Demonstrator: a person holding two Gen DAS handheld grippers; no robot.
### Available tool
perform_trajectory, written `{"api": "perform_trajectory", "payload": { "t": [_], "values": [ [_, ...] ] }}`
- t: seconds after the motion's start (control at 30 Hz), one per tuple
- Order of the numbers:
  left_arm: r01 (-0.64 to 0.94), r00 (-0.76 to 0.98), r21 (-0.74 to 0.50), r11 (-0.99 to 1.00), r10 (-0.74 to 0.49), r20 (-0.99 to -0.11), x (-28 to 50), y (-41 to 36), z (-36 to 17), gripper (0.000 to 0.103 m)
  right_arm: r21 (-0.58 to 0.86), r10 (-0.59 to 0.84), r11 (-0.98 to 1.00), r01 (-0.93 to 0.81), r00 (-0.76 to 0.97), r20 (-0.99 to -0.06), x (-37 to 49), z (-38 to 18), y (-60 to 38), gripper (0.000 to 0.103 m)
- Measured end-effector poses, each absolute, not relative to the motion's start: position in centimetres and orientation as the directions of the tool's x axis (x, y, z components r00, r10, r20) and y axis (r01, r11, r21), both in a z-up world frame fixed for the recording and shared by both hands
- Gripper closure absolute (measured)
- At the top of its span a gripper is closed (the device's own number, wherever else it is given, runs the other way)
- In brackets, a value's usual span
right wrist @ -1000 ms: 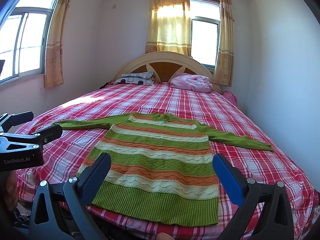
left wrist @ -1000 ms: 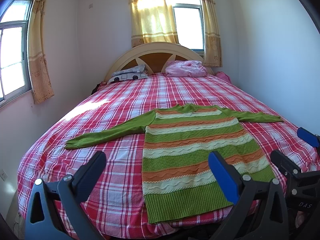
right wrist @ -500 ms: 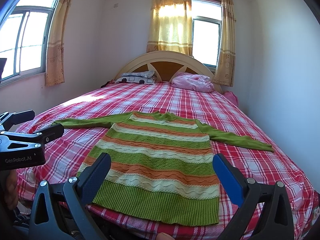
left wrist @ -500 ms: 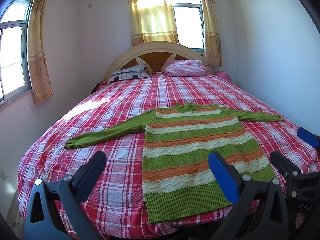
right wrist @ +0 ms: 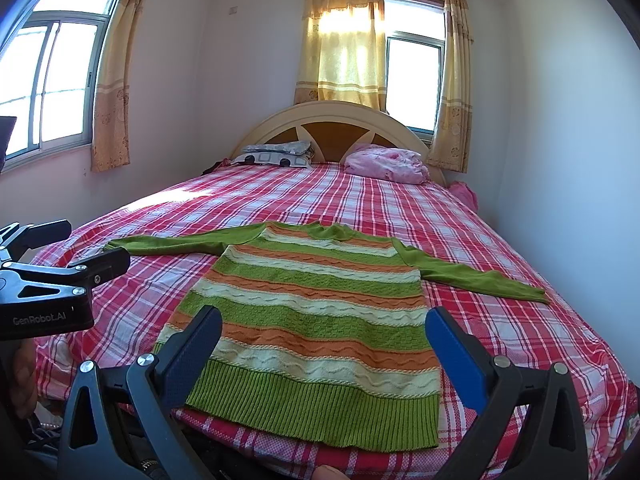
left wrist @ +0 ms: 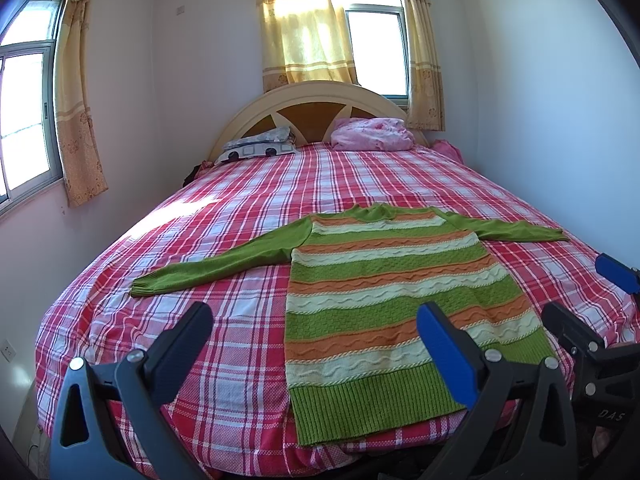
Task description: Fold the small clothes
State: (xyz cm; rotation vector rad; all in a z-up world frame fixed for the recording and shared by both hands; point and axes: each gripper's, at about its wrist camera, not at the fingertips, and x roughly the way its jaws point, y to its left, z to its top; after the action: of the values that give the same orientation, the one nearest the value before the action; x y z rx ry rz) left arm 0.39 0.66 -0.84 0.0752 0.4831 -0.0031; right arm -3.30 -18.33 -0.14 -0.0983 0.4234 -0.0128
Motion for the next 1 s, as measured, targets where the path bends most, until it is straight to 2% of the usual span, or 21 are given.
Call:
{"api": "perform_trajectory", "payload": {
  "t": [0.2,0.33,0.43,0.53,0.67,1.0],
  "values": [
    [0.023,0.88,0.079,0.997,0.017,-0.474,0.8,0.6,-1.2,0.0,-0.088,-0.012,0.996,-0.026,0.911,-0.411,-3.1,-0.4,-18.5,0.001],
    [0.029,0.875,0.079,0.996,0.013,-0.484,1.6,1.0,-1.5,0.0,0.014,0.08,0.997,-0.082,0.899,-0.431,-2.2,-0.9,-20.0,0.001],
    [0.023,0.871,0.085,0.996,0.022,-0.491,2.7,1.3,-1.9,0.0,0.0,0.059,0.998,-0.066,0.895,-0.441,-1.3,-1.4,-21.0,0.001],
    [0.034,0.856,0.06,0.998,0.002,-0.517,4.5,1.6,-2.5,0.0,0.02,0.054,0.999,-0.05,0.879,-0.473,0.1,-2.2,-22.5,0.001],
    [0.049,0.854,0.067,0.997,-0.007,-0.521,6.9,1.3,-3.0,0.0,0.132,0.081,0.991,-0.012,0.839,-0.537,2.3,-4.1,-25.5,0.001],
    [0.017,0.853,0.132,0.991,0.055,-0.52,16.0,0.7,-4.2,0.0,0.142,-0.047,0.973,0.18,0.761,-0.647,9.3,-7.8,-35.1,0.001]
  ]
}}
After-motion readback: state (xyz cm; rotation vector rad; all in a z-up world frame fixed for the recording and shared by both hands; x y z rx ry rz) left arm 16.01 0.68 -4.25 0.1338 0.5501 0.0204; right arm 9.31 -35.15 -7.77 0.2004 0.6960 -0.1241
